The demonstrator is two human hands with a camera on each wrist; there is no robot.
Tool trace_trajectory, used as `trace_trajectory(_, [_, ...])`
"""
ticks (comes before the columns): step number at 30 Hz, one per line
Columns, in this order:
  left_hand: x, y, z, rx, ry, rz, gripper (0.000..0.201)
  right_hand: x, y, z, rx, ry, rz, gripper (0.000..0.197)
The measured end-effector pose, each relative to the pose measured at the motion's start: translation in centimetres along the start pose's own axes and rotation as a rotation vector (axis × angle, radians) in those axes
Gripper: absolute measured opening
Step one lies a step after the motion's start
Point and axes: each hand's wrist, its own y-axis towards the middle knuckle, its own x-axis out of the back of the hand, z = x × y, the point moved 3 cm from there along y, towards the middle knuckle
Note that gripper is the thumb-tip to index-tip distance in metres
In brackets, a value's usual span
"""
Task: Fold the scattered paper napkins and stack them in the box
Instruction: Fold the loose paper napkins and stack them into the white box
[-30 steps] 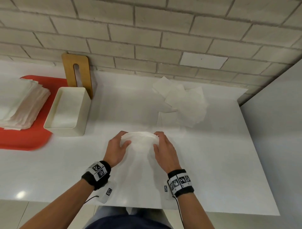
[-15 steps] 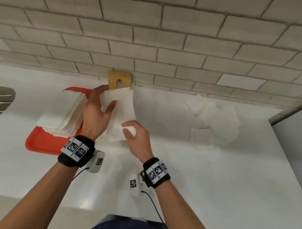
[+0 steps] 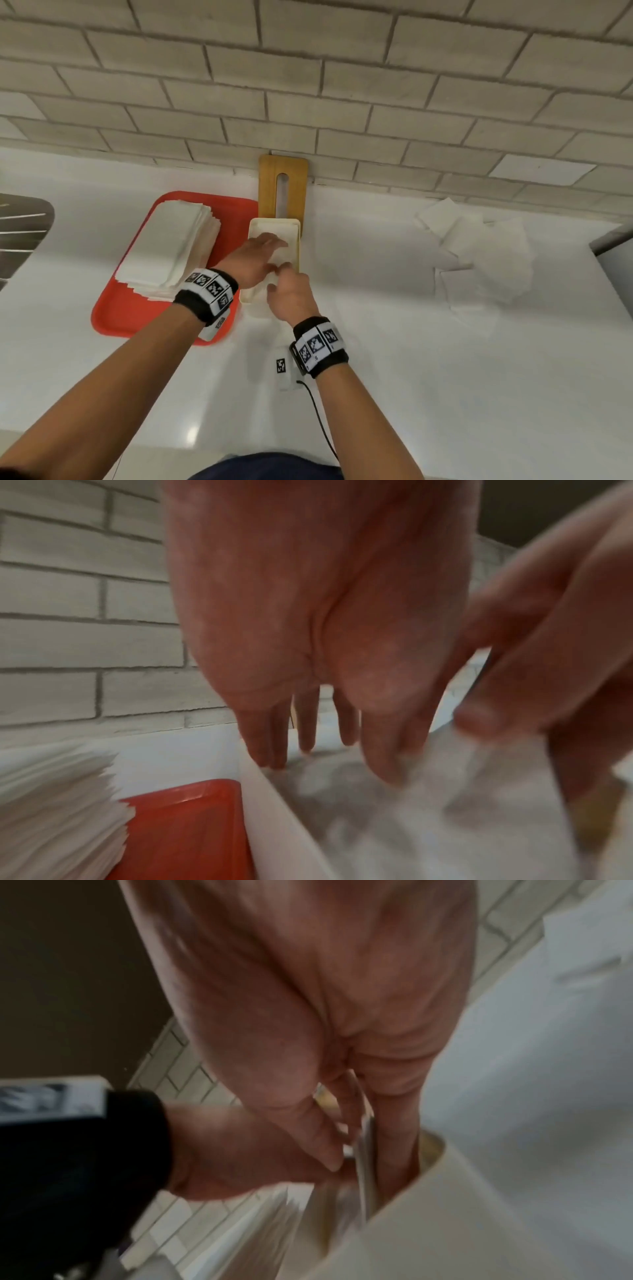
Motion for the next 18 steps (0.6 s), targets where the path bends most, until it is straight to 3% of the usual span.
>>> trace_trajectory(3, [-1.4,1.5,0.1,0.052,0.243,0.248,0.101,3.1,-1.4,-1.6,0.085,0.1,-0.172,0.028])
trace_trajectory(5, [-2.0,2.2,-0.1,0.079,0.279,0.309,0.123,5.8,-2.1,-4.2,0.114,0.134,-0.312,0.021])
trace_trajectory(7, [-1.7,2.6,-0.7,0.08,0.268,0.307,0.127,8.6,-2.2,-8.3,0.08,0.114,-0.428,0.018])
trace_trajectory(10, [-0.3,2.1,-2.0,0.094,0.204,0.122,0.095,13.7,-1.7,-16.8,-0.038,-0.084,-0.506,0.026])
trace_trajectory(13, [0.9,-0.1,-4.9,0.065,0.088,-0.313,0.056,20.0,-0.9,-25.1,-0.228,-0.281,-0.585,0.05])
trace_trajectory(15, [0.6,-1.7,-8.0,-0.023,-0.017,-0.556,0.038,23.1,-0.6,-29.1,-0.401,-0.322,-0.538,0.06])
trace_trajectory(16, [0.0,-2.1,-9.8,-0.06,-0.071,-0.595,0.032,23.9,-0.6,-30.6,-0.48,-0.335,-0.489,0.06])
trace_trajectory(18, [-2.0,-2.0,-13.0,-0.103,-0.144,-0.55,0.026,24.1,-0.9,-32.2,-0.525,-0.378,-0.427,0.056])
